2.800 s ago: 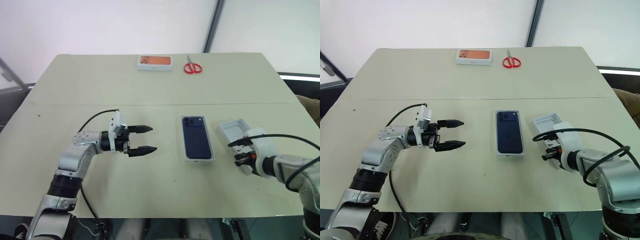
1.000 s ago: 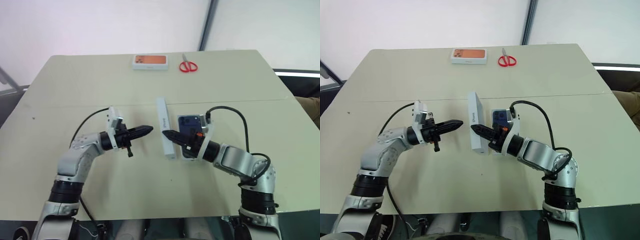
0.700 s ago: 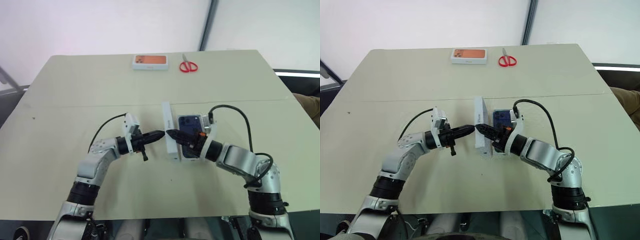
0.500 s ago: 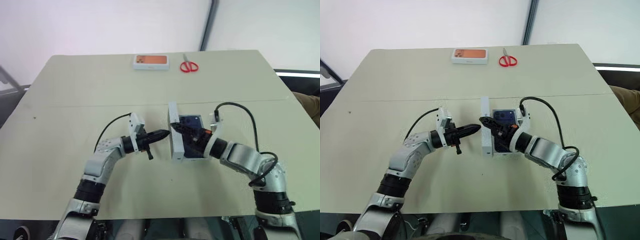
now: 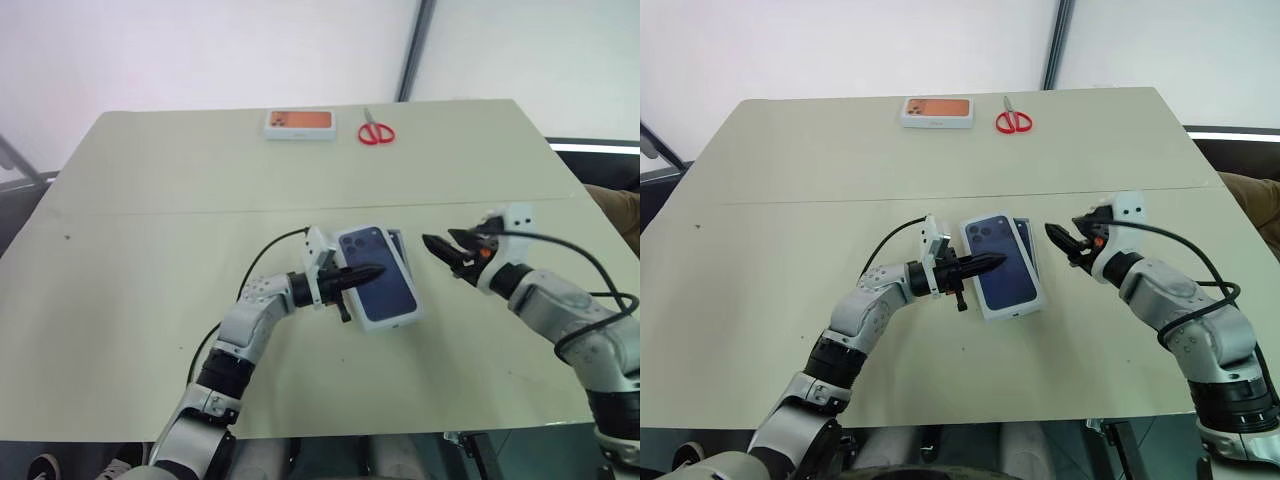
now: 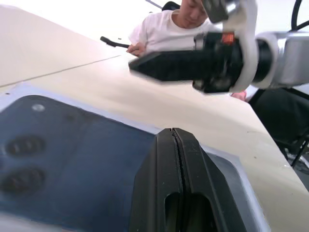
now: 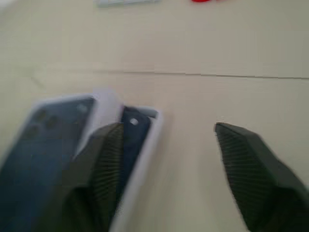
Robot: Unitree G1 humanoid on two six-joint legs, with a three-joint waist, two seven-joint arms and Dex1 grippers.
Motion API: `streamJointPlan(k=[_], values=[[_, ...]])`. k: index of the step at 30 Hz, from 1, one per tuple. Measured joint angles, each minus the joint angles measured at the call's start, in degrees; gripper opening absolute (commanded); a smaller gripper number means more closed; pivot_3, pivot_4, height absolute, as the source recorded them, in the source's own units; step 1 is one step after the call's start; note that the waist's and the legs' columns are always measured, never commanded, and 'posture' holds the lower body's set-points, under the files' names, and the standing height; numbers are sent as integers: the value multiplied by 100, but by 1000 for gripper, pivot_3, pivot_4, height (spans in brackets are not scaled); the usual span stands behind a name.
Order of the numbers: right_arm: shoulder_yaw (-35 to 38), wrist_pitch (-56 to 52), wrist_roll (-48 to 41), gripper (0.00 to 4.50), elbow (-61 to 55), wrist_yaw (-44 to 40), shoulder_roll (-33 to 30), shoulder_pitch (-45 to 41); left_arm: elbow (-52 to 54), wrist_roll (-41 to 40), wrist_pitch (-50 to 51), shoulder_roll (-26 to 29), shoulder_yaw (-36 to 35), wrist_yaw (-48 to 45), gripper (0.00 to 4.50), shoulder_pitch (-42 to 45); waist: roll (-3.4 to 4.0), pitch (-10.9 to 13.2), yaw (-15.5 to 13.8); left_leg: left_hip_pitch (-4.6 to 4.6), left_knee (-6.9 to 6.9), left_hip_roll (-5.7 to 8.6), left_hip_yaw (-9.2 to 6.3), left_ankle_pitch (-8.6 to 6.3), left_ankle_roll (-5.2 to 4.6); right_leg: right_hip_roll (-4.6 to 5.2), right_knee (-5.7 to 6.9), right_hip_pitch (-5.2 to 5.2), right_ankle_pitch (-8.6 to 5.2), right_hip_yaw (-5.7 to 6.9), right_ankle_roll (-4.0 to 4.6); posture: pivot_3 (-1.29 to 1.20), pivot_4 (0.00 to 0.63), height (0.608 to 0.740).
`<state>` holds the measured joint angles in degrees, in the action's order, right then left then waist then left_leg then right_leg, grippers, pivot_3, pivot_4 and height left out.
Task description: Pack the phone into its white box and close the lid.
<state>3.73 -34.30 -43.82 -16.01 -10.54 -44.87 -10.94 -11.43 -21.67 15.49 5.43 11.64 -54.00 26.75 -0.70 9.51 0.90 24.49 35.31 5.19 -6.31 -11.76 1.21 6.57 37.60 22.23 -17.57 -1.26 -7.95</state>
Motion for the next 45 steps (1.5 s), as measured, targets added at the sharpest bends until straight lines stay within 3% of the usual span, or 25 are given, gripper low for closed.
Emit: streamJointPlan(k=[3, 8, 14, 18, 25, 33, 40, 45], values=[[-227, 339, 793, 61, -21, -291, -17, -3, 4, -4, 15, 258, -46, -51, 0, -4, 0, 0, -10, 0, -1, 0, -3, 0, 1, -1, 0, 1, 0, 1, 0, 0, 150, 740], [-693, 685, 1781, 61, -188, -745, 30, 79, 315, -62, 247, 817, -307, -112, 0, -197, 0, 0, -20, 0, -1, 1, -4, 0, 1, 3, -1, 0, 0, 0, 0, 0, 150, 740], [-730, 857, 2245, 61, -199, -1149, 156, 109, 801, -205, 602, 1322, -401, -221, 0, -591, 0, 0, -33, 0, 0, 3, -7, 0, 2, 5, -2, -2, 0, 1, 1, 0, 150, 740], [-729, 938, 2487, 61, -199, -1353, 251, 127, 828, -201, 633, 1292, -326, -230, 0, -709, 0, 0, -34, 0, 0, 3, -7, 1, 3, 6, -2, -2, 0, 1, 1, 0, 150, 740], [-753, 970, 2884, 61, -201, -1634, 312, 182, 492, 35, 398, 742, 9, -58, 0, -606, -1, 0, -34, 0, 0, 4, -7, 1, 4, 7, -2, -2, 0, 3, 1, 0, 150, 740], [-756, 908, 3104, 61, -408, -1719, 514, 245, 287, 122, 279, 777, 8, -104, 0, -517, 0, 0, -29, -1, 0, 5, -8, 1, 4, 7, -2, -3, 0, 2, 1, 0, 150, 740], [-744, 834, 3226, 61, -443, -1744, 587, 321, 739, -208, 794, 1243, -354, -175, 0, -559, 1, -1, -28, -1, 0, 5, -8, 1, 4, 8, 0, -3, 0, 2, 1, 0, 150, 740], [-744, 834, 3271, 61, -443, -1787, 628, 266, 704, -13, 789, 1179, -68, -168, 0, -723, 1, -1, -28, -2, 0, 6, -8, 1, 4, 9, 0, -2, 0, 2, 1, 0, 150, 740]])
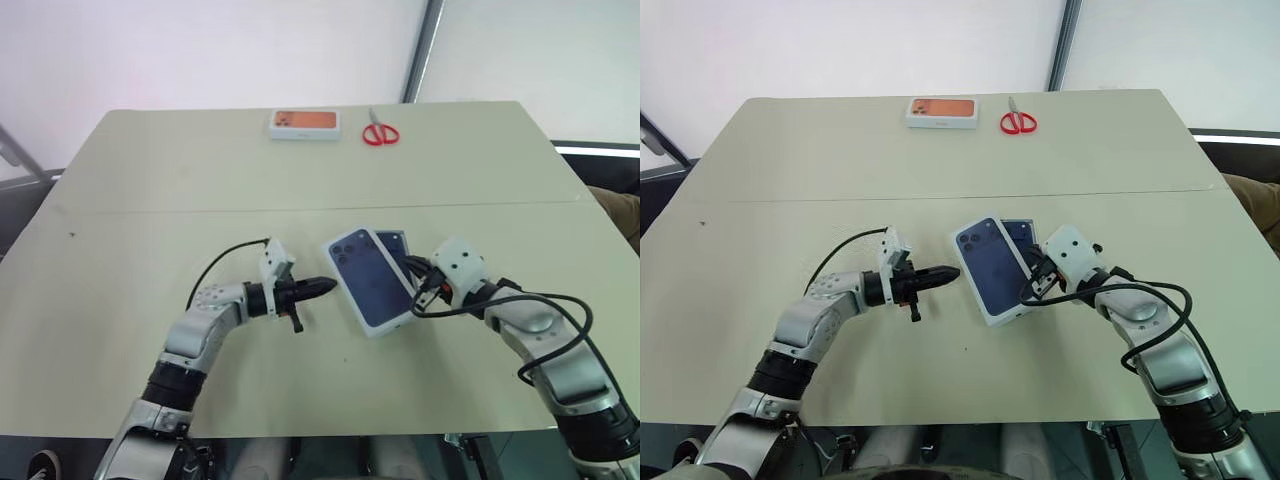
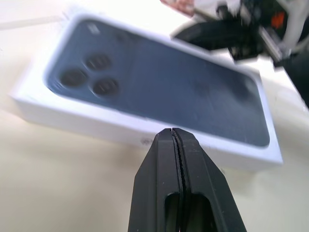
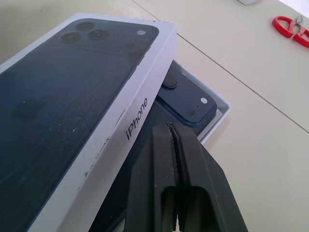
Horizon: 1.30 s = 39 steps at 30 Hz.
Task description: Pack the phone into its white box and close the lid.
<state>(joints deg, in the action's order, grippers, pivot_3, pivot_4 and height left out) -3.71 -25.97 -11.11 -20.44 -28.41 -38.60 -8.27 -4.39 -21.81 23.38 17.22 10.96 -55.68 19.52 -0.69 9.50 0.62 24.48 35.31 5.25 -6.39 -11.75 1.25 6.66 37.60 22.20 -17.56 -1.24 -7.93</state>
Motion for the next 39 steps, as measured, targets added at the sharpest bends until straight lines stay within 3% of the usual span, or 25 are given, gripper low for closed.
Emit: streamJointPlan(k=[9, 28, 39], values=[[0, -21, 94, 61, 0, -37, 109, -21, -23, 142, -146, -131, 163, 118, 0, -117, 3, -2, -4, -3, 0, -1, 0, 0, 1, 0, 1, -3, 0, 0, 0, 0, 150, 740], [301, -75, 445, 61, 60, -112, 125, -41, -1698, 654, -948, -965, 91, 400, 0, 977, 5, -6, -133, -12, 35, 5, -19, -4, -4, 2, 0, -41, 0, 25, -1, 0, 150, 740], [368, -82, 676, 61, 219, -113, 109, 122, -2080, 821, -1178, -1218, 44, 351, 0, 1177, 4, -6, -128, -11, 36, 6, -20, -4, -5, 2, 0, -41, 0, 27, -1, 0, 150, 740]])
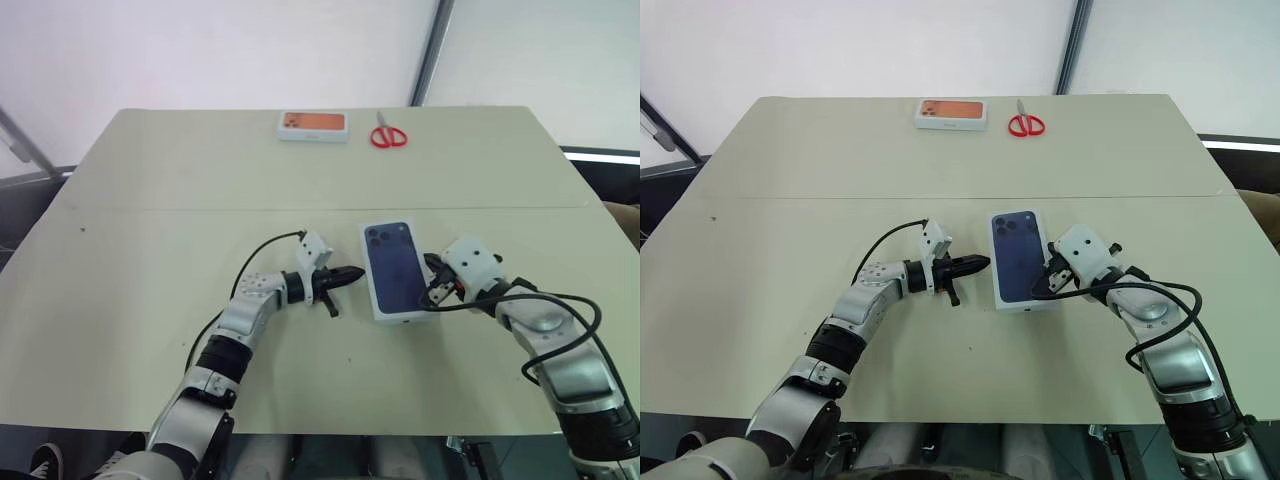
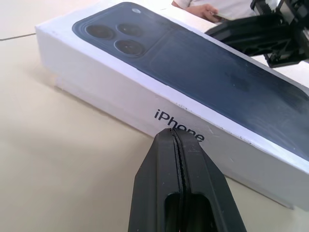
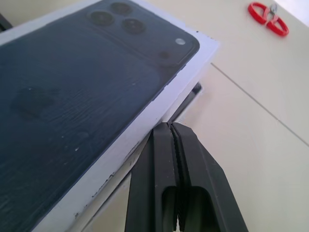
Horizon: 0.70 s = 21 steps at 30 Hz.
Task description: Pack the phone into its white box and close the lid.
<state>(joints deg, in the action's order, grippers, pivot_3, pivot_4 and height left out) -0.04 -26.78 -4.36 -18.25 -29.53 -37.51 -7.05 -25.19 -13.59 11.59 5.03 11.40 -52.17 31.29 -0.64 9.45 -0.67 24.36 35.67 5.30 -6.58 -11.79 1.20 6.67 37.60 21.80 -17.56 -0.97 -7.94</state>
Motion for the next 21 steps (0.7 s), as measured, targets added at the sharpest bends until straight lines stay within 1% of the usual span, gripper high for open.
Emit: streamJointPlan(k=[11, 21], values=[[-16, -48, 253, 61, 211, 45, 37, -20, -289, 179, -311, -189, -8, 66, 0, 110, 0, 0, -11, 0, 1, 1, -1, 0, 0, 1, 0, -2, 0, 2, 0, 0, 150, 740], [-65, -174, 369, 61, 386, 157, 148, -174, -320, 188, -354, -268, -17, 114, 0, 112, 0, 0, -6, 1, 1, 1, -1, 0, 0, 1, 0, -1, 0, 1, 0, 0, 150, 740]])
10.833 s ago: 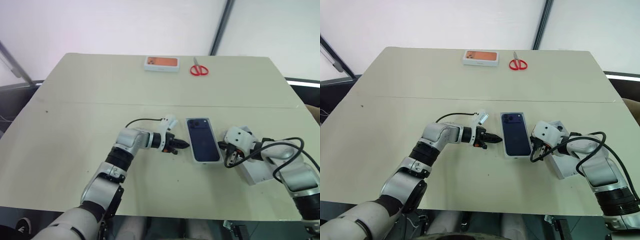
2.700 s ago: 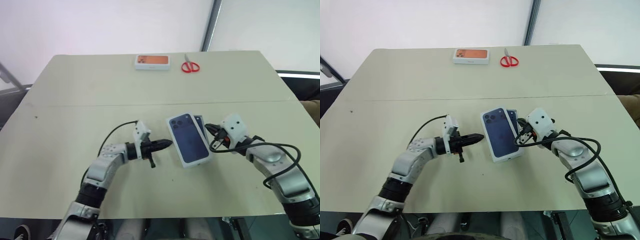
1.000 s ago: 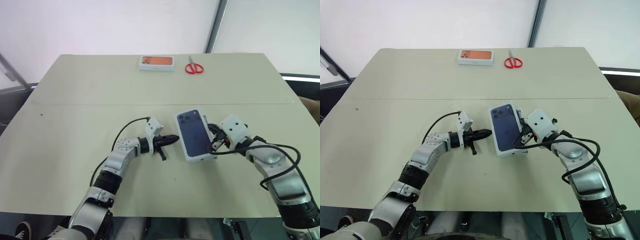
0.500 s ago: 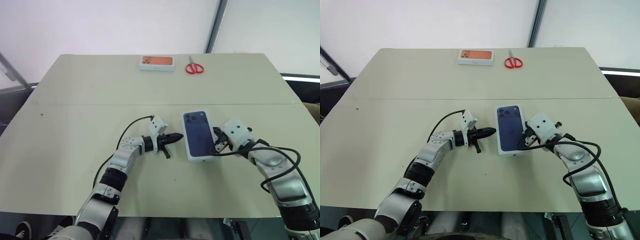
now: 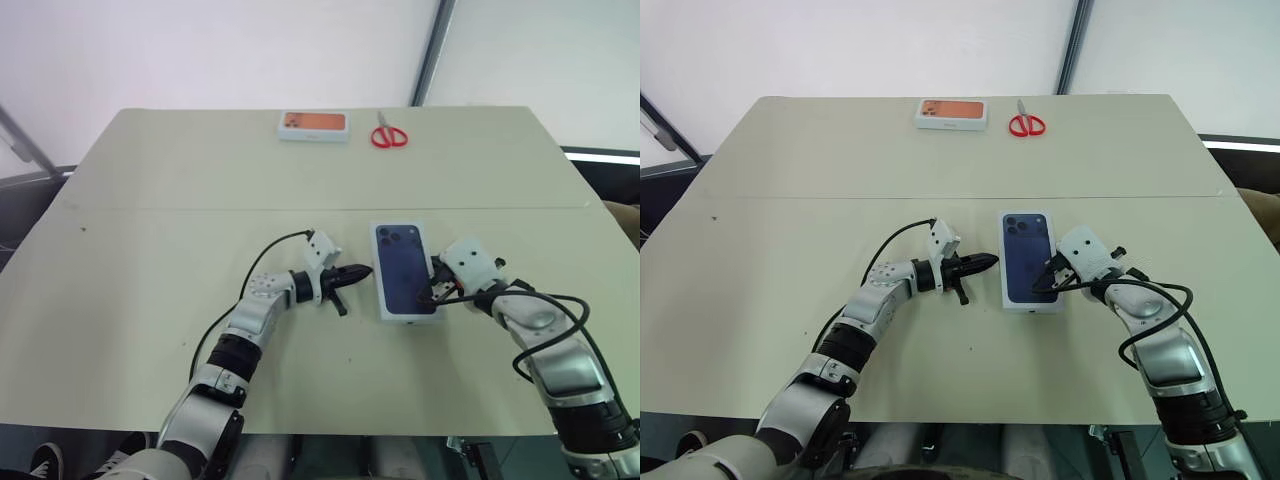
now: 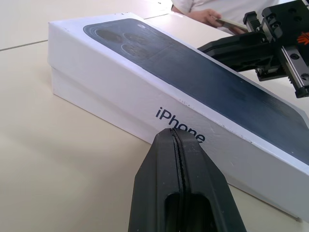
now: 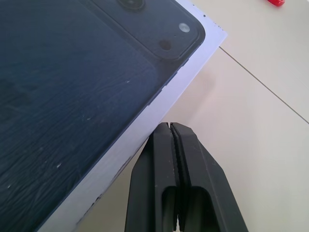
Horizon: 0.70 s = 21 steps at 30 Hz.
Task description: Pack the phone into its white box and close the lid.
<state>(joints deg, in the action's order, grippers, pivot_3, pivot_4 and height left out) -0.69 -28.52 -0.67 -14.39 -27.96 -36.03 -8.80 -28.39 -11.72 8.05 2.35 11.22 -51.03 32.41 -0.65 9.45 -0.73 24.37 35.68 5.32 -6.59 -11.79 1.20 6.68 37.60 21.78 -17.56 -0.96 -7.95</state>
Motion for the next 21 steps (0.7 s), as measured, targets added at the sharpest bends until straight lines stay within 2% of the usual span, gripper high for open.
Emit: streamJointPlan(k=[21], values=[[-15, -446, 84, 61, 127, -47, 123, -388, 42, 50, 142, -85, -37, 148, 0, 15, 0, 0, 10, 2, -1, -1, 1, 0, 0, -1, 0, 4, 0, -1, 0, 0, 150, 740]])
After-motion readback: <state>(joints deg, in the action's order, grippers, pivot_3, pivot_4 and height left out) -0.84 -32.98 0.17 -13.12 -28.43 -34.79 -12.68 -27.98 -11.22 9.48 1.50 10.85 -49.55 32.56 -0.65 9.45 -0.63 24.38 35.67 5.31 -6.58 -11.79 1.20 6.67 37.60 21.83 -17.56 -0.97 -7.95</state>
